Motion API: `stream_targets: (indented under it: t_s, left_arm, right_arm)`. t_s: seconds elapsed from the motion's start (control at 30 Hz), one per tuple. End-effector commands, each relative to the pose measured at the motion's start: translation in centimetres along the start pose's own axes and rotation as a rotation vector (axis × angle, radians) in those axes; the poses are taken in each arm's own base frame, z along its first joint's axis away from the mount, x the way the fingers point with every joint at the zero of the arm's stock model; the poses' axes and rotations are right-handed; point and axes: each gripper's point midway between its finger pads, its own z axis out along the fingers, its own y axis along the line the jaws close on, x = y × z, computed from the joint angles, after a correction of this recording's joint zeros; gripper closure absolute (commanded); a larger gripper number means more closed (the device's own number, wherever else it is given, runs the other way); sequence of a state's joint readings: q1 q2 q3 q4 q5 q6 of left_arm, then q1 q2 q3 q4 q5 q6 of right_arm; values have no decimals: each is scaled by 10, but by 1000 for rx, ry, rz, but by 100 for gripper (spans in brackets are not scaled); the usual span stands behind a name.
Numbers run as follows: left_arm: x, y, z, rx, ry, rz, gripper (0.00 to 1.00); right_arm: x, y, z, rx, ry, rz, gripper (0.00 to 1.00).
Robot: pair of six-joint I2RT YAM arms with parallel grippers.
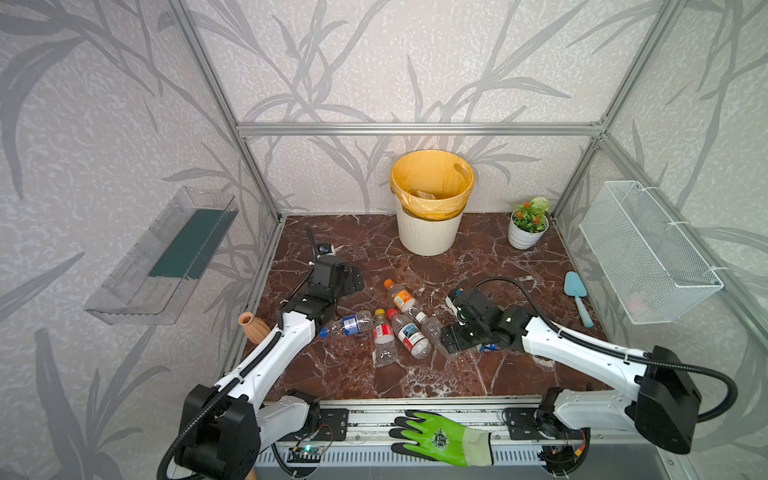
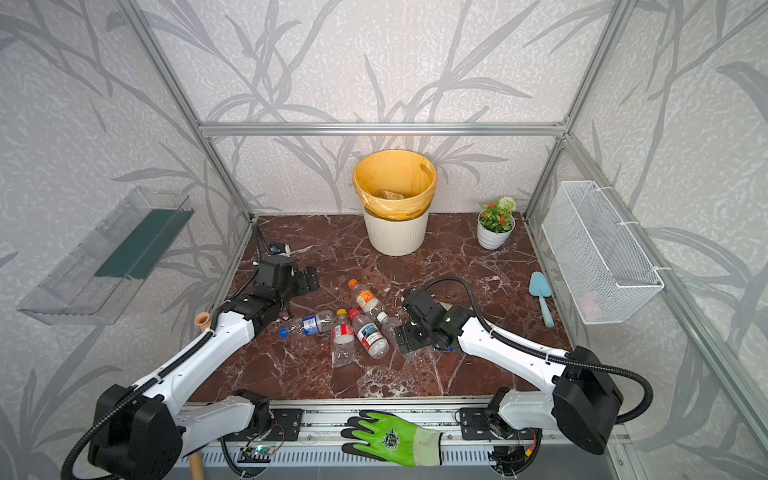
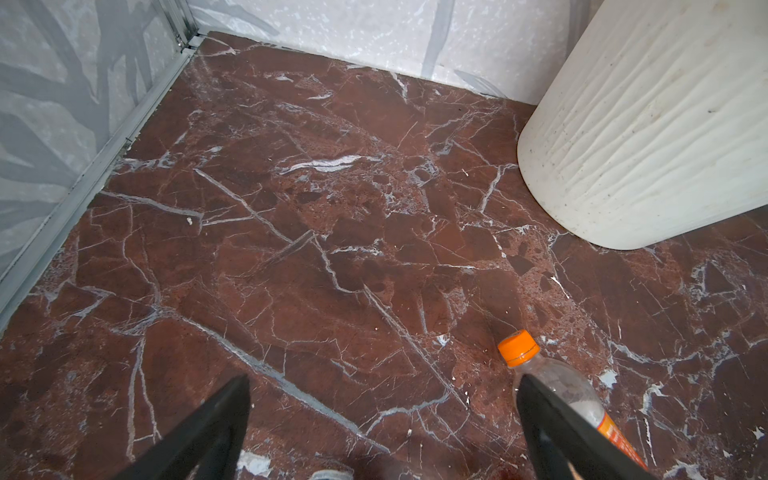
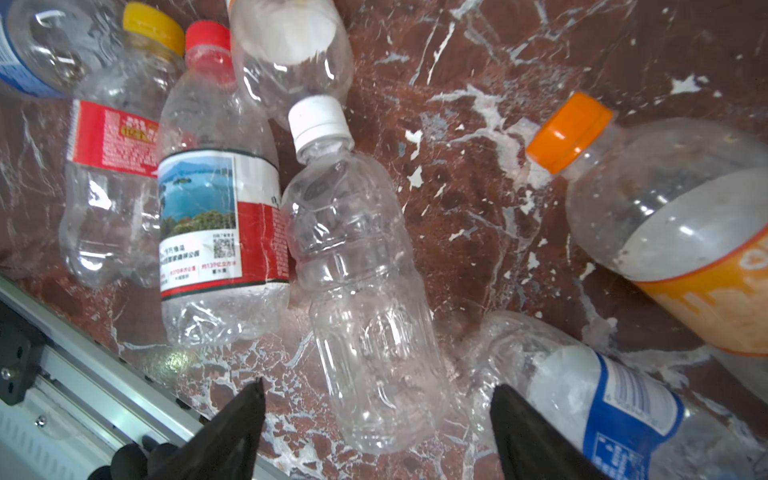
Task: Throw the plastic bottles in the bin
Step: 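Move the right gripper down to the white-cap clear bottle in the pile, then close the right gripper around the white-cap clear bottle, then lift the white-cap bottle with the right gripper over the bin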
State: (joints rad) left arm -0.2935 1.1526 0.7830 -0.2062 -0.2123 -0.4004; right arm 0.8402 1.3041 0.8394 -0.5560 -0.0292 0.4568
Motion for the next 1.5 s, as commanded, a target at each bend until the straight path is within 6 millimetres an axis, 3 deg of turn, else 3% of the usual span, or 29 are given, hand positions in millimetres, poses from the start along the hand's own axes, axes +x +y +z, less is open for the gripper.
stream_targets:
  t_s: [0.0,0.4,0.93,1.2,1.47]
  left_arm:
    - [6,3,2,-18,13,-4,1]
    - [8,6,0,-29,17,5,1]
    - [6,7,0,-39,18,15,1]
    - [6,7,1,-39,21,16,1]
    - [6,7,1,-40,21,14,1]
  right_arm:
    - [5,8,4,-13,61,-52,16]
    - [9,12,35,38,190,-148,21]
    - [15,6,60,121,285,-220,24]
    - [7,8,56,121,242,-210,38]
    - [-17,11,32,113,89,-217,47]
